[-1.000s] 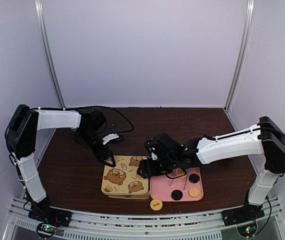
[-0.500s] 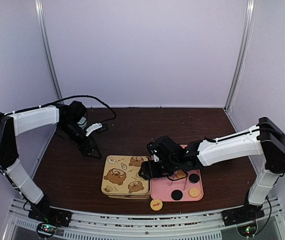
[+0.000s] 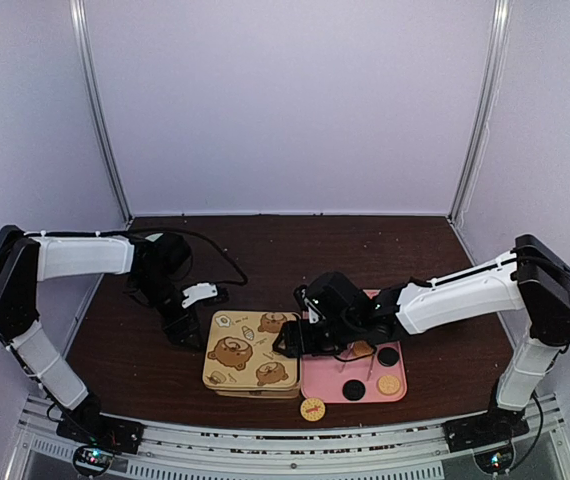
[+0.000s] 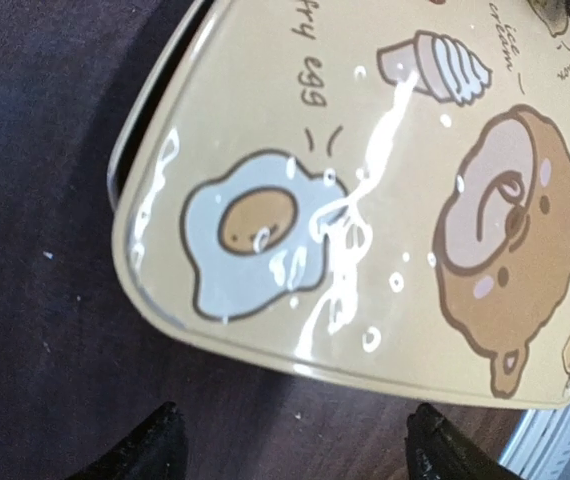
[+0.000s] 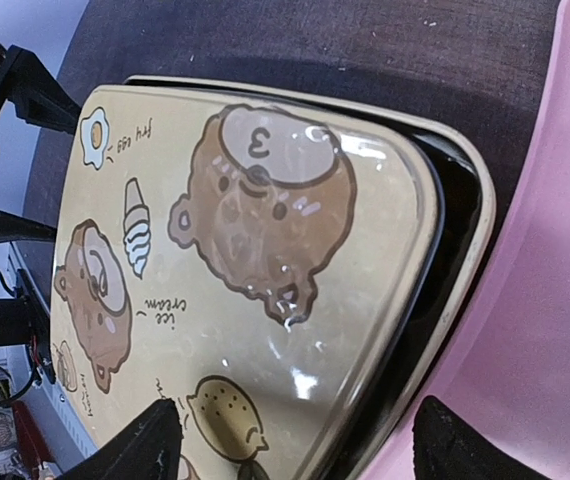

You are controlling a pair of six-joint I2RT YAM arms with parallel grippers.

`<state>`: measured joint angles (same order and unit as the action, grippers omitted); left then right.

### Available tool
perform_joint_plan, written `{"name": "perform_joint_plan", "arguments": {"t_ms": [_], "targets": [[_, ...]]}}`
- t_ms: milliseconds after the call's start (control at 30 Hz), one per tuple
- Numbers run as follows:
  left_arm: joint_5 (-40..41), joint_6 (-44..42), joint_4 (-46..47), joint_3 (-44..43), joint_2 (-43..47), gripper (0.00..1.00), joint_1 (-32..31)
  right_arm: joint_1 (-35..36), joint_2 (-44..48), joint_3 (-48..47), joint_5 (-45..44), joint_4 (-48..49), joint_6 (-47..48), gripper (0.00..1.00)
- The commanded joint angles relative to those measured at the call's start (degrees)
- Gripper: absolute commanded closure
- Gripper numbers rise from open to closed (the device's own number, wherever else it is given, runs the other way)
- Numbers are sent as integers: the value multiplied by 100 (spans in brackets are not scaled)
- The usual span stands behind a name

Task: Pack the cookies
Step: Adjust the box lid on the packing box.

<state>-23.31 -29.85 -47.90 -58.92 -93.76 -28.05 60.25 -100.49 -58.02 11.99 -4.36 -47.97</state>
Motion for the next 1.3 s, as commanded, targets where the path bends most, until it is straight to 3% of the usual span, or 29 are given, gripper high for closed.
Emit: {"name": "perform_joint_plan", "arguments": {"t_ms": [0, 467, 800, 1000, 1267], "targets": [[421, 375, 608, -22, -187, 24, -199, -46, 223, 127, 235, 319, -158, 19], [231, 683, 585, -385, -453, 26, -390, -57, 344, 195, 359, 581, -240, 19], [187, 854, 287, -742, -539, 26, -403, -62, 231, -226, 92, 7, -18, 20], [429, 777, -53, -882, -463, 18, -295, 53, 383, -566, -716, -952, 587, 20], [145, 613, -543, -864, -123, 11, 189, 1398, 974, -1007, -2916, -2169, 1962, 16]]}}
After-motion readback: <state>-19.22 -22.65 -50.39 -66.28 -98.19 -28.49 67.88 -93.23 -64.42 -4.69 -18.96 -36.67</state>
